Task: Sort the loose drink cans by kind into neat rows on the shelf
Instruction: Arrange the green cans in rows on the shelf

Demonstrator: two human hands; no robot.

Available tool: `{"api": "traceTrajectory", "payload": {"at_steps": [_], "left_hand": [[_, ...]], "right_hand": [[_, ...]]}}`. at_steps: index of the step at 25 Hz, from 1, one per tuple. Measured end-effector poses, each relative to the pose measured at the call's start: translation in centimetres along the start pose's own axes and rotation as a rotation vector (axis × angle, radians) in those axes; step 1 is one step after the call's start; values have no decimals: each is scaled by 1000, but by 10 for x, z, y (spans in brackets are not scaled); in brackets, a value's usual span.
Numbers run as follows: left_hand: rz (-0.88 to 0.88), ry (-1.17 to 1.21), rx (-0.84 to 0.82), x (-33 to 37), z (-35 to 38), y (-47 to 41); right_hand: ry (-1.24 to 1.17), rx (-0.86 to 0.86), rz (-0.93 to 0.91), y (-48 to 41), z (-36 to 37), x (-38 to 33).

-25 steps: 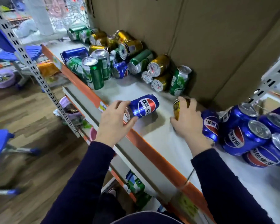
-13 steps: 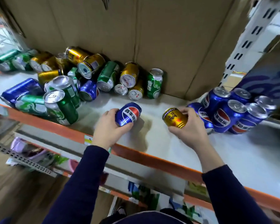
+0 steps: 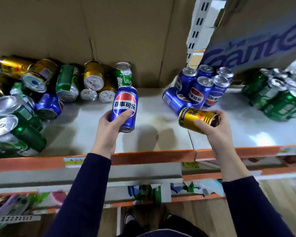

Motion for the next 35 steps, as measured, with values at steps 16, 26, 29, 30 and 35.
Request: {"api": "traceTrajectory", "payload": {"at_steps": [16,26,29,30,35], "left_hand": [[208,-291,-493,-101,249,85],[211,-401,-515,-161,370,130],[218,-434,-432,-164,383,117],[227,-452,-399,-164,385,113],[341,-535,-153,-148,368,80]], "right_hand": [[-416,242,47,36,-270,78],[-295,229,24,17,-390,121],[-294,197,20,-1,-392,125],[-295,189,20,-8,-390,126],[-288,67,5,-54,-364,119]]}}
Point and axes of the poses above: each hand's wrist, its own y-axis away from the middle knuckle, its own z-axis out of the palm, x = y × z, the point moved 2 cm from there along -y, towards the middle knuckle, and after that the axes turned 5 degrees about y, right-handed, at the moved point
